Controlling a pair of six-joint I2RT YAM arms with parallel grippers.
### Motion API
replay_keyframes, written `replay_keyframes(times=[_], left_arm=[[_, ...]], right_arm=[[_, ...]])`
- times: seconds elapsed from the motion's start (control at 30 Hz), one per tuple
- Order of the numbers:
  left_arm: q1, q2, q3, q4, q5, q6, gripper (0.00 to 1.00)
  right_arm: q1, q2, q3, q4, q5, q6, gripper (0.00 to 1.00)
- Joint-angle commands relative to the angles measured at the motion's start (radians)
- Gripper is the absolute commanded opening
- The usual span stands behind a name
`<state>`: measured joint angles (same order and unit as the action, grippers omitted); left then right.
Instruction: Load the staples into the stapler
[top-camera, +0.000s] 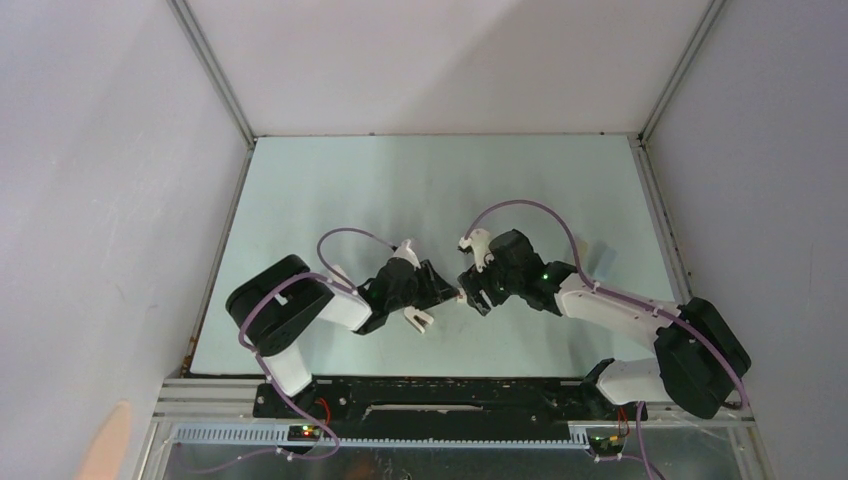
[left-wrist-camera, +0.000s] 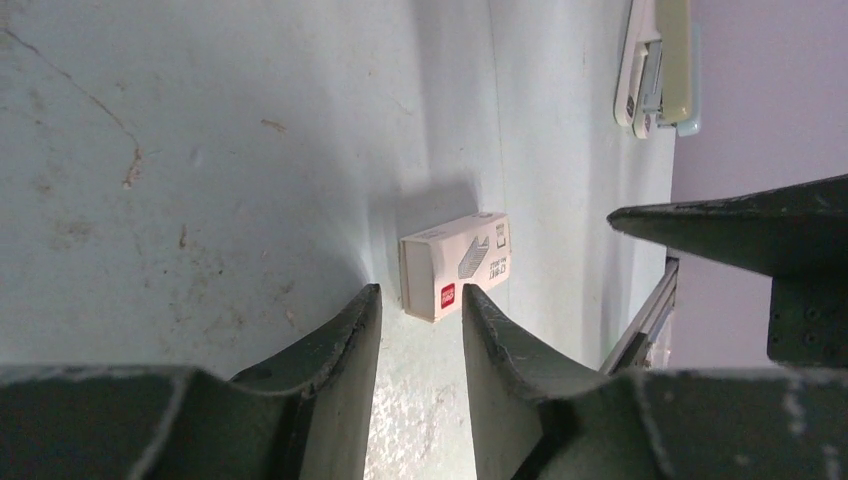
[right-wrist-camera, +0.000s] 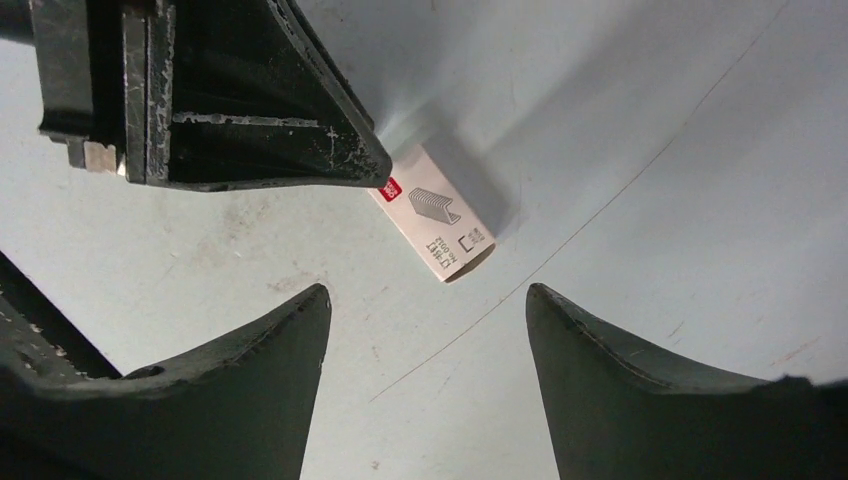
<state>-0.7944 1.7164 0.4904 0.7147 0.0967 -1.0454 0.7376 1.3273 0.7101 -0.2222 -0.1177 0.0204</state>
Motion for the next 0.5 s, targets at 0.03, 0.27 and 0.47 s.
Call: replay_keyframes(times=[0.03,0.27,0.47], left_arm=[[0.039,-0.014,-0.036,0.106,0.091,0.006,0.41],[0.067,0.032,-0.036,0.178,0.169,-0.024,0.41],[0.067,0.052,-0.018,0.193,0.195,-0.039,0.41]], right_arm=[[-0.007,-0.013,0.037,0.044,-0.054,-0.229,0.71],[-0.004,0.066,0.04,0.065,-0.027,-0.37,0.71],[0.006,0.154,0.094,0.036,-0.001,-0.443,0.7]])
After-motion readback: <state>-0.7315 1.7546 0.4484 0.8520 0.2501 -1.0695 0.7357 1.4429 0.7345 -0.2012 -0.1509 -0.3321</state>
